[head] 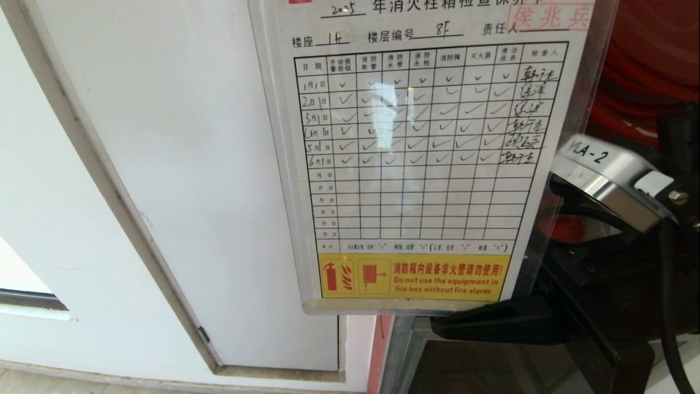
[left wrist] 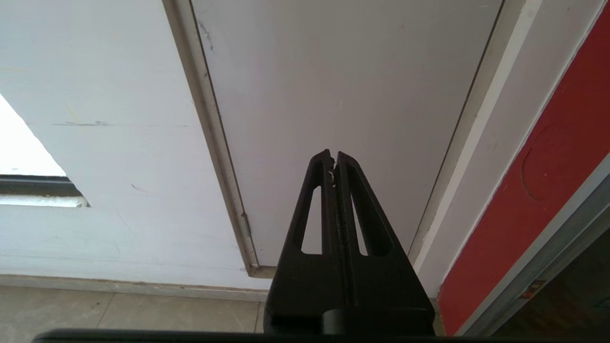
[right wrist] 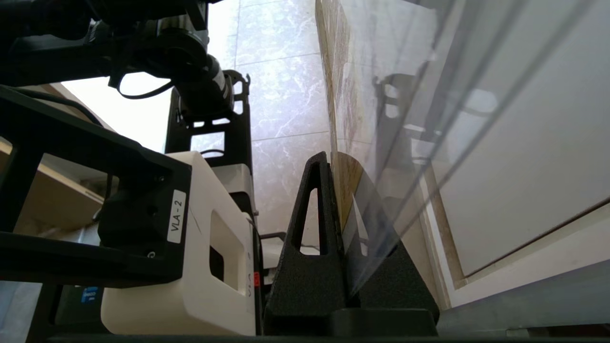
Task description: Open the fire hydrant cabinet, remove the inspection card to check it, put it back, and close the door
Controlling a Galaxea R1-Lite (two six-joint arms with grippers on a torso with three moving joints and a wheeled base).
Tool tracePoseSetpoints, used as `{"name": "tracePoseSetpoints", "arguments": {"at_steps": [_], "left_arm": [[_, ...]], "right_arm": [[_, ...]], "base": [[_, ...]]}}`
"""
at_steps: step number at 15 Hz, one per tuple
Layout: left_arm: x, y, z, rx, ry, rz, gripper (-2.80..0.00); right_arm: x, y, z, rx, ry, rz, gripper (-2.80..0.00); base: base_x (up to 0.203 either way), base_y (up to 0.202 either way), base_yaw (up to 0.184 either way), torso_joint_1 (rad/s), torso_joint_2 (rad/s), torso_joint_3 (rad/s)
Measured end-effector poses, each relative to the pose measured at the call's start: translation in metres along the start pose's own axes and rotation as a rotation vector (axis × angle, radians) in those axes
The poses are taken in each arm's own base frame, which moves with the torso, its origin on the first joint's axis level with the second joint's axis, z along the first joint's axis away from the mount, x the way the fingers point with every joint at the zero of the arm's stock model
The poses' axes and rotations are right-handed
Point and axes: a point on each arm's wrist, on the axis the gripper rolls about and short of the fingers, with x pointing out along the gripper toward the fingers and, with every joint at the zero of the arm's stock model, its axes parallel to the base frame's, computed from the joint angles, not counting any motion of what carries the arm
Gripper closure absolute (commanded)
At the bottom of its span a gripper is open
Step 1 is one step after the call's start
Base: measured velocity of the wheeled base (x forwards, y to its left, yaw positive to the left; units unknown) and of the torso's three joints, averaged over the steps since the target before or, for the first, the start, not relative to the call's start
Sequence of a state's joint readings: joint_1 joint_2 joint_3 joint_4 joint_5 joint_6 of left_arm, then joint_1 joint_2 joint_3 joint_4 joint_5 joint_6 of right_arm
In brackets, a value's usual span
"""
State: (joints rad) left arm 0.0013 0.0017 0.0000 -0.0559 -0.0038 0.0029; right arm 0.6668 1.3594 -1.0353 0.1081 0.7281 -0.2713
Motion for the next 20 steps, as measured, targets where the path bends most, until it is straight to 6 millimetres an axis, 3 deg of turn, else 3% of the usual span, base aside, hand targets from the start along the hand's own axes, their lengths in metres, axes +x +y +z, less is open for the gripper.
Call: {"name": "tracePoseSetpoints", "arguments": {"at_steps": [8,20], "left_arm": [[0.000,0.000,0.000,0.000,0.000,0.000,0.00],[0.000,0.000,0.000,0.000,0.000,0.000,0.00]], "right_arm": [[-0.009,0.006,0.001,-0.007,0.001,-0.061,0.00],[-0.033,0.029,-0.016,0.038,0.012,-0.180,0.00]], "base": [[0.000,0.000,0.000,0.000,0.00,0.000],[0.000,0.000,0.000,0.000,0.00,0.000]]}}
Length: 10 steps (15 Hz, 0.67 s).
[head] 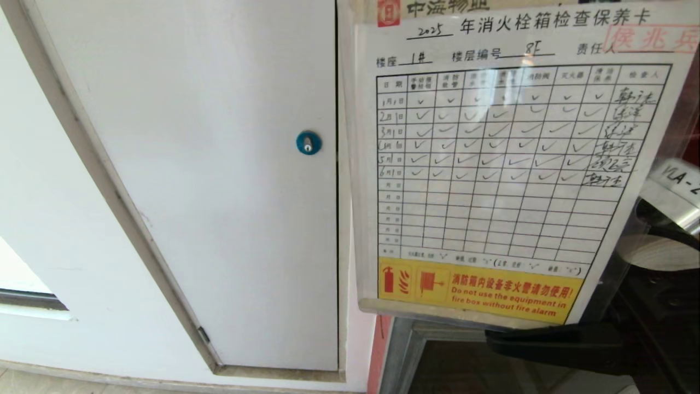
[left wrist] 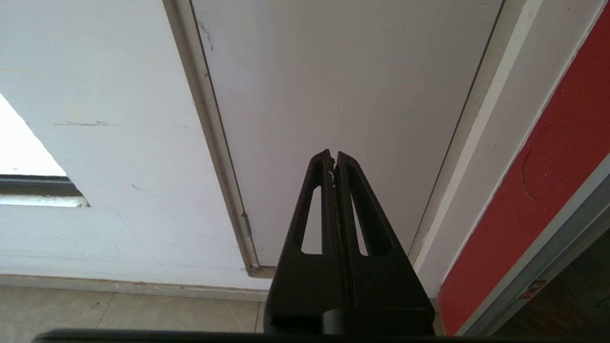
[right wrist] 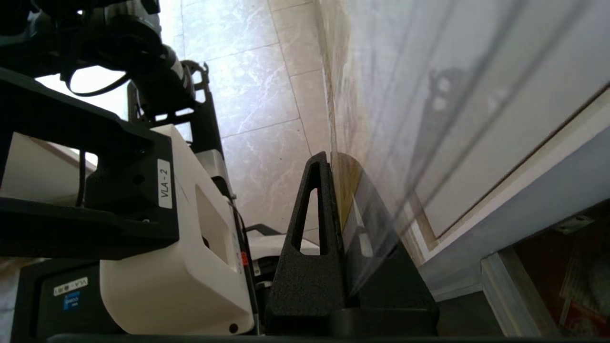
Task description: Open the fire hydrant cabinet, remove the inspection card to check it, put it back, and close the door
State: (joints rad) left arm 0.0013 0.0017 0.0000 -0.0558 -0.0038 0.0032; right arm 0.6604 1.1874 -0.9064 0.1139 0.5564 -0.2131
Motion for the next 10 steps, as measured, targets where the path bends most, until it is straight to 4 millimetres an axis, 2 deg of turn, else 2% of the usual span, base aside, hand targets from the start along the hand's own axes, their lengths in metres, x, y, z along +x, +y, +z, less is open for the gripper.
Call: {"name": "tracePoseSetpoints", "arguments": {"at_steps": [10], "left_arm": [[0.000,0.000,0.000,0.000,0.000,0.000,0.00]], "right_arm": [[-0.027,0.015,-0.012,0.025,-0.016,-0.169,0.00]], "base": [[0.000,0.000,0.000,0.000,0.00,0.000]]}}
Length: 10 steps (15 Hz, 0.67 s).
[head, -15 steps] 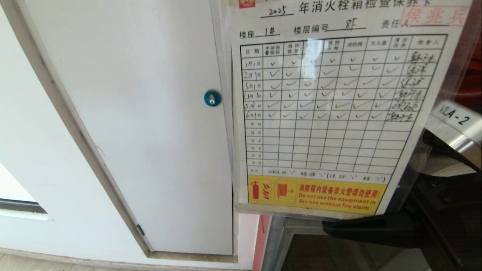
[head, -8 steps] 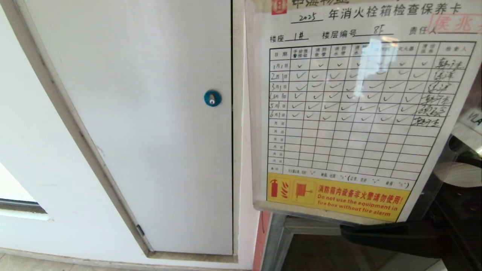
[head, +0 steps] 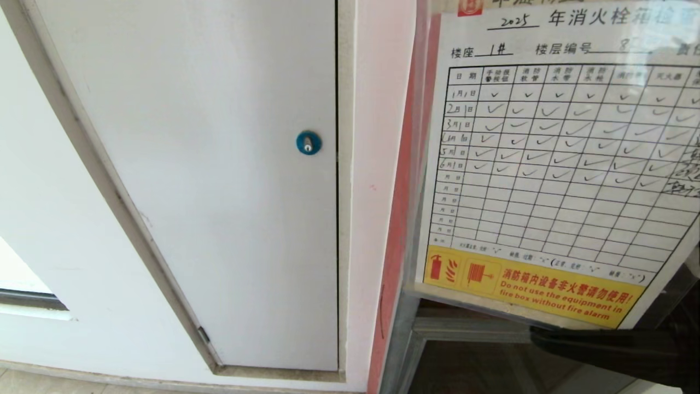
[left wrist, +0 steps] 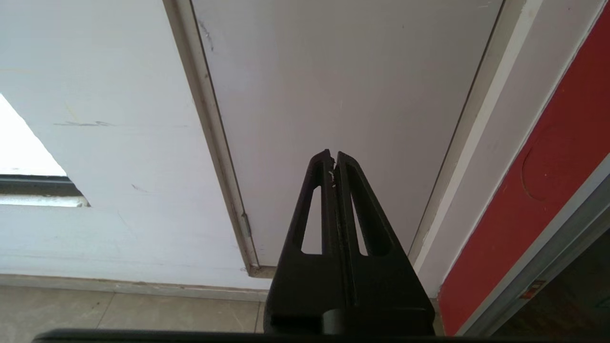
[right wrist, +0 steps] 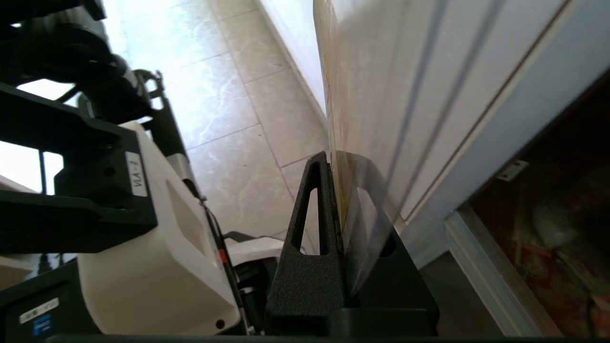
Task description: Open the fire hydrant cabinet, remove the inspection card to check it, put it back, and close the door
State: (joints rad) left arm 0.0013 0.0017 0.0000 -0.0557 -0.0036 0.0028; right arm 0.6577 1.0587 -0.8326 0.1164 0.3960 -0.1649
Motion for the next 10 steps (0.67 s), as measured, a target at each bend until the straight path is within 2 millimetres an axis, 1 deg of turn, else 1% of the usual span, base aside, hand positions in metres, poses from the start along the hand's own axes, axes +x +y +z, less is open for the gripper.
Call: {"name": "tracePoseSetpoints", "arguments": {"at_steps": [6,10], "left_arm": [[0.000,0.000,0.000,0.000,0.000,0.000,0.00],[0.000,0.000,0.000,0.000,0.000,0.000,0.00]], "right_arm": [[-0.010,0.003,-0.008,0.003,0.010,-0.129,0.00],[-0.022,0.007,-0.019,-0.001,0.014,-0.228,0.00]], "base": [[0.000,0.000,0.000,0.000,0.00,0.000],[0.000,0.000,0.000,0.000,0.00,0.000]]}}
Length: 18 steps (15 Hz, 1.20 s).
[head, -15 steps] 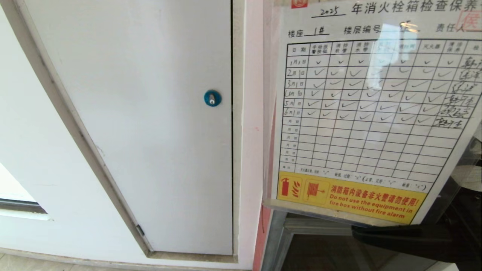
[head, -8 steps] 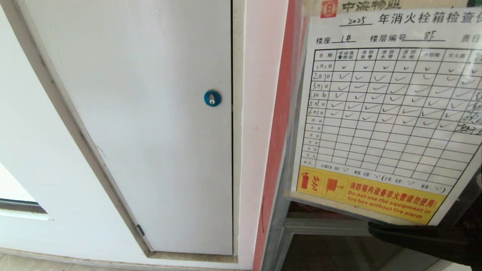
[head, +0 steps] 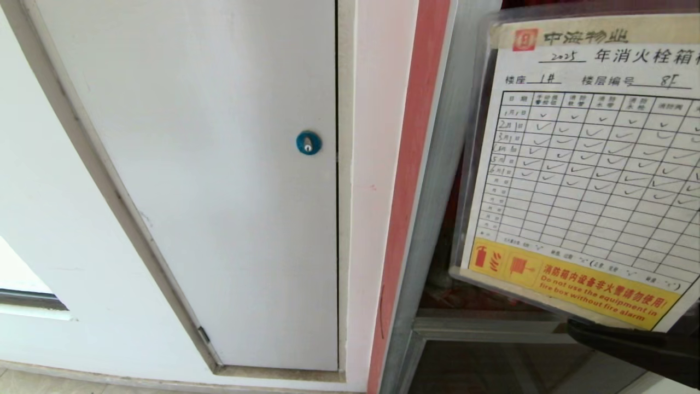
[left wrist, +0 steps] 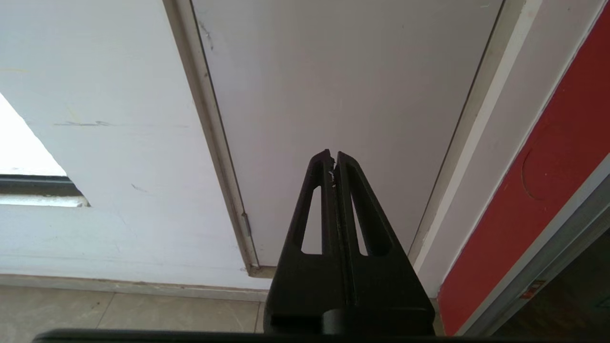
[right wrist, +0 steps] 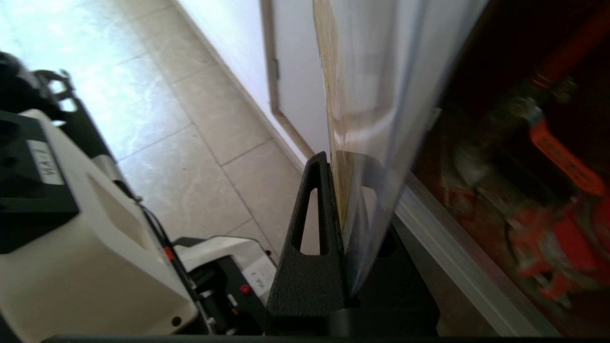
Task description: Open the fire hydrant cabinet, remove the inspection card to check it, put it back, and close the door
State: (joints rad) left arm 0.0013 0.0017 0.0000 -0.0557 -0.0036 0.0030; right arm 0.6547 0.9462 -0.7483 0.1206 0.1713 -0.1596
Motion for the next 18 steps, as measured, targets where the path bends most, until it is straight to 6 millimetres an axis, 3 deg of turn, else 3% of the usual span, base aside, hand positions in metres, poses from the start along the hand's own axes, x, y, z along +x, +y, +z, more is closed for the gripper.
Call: {"name": "tracePoseSetpoints", "arguments": {"at_steps": [5,18], "left_arm": [[0.000,0.000,0.000,0.000,0.000,0.000,0.00],[0.000,0.000,0.000,0.000,0.000,0.000,0.00]], "right_arm": [[-0.010,-0.001,-0.005,0.002,0.011,-0.128,0.00],[-0.019,-0.027,-0.011,0.027,0.064,-0.431,0.00]], "base": [[0.000,0.000,0.000,0.000,0.00,0.000],[0.000,0.000,0.000,0.000,0.00,0.000]]}}
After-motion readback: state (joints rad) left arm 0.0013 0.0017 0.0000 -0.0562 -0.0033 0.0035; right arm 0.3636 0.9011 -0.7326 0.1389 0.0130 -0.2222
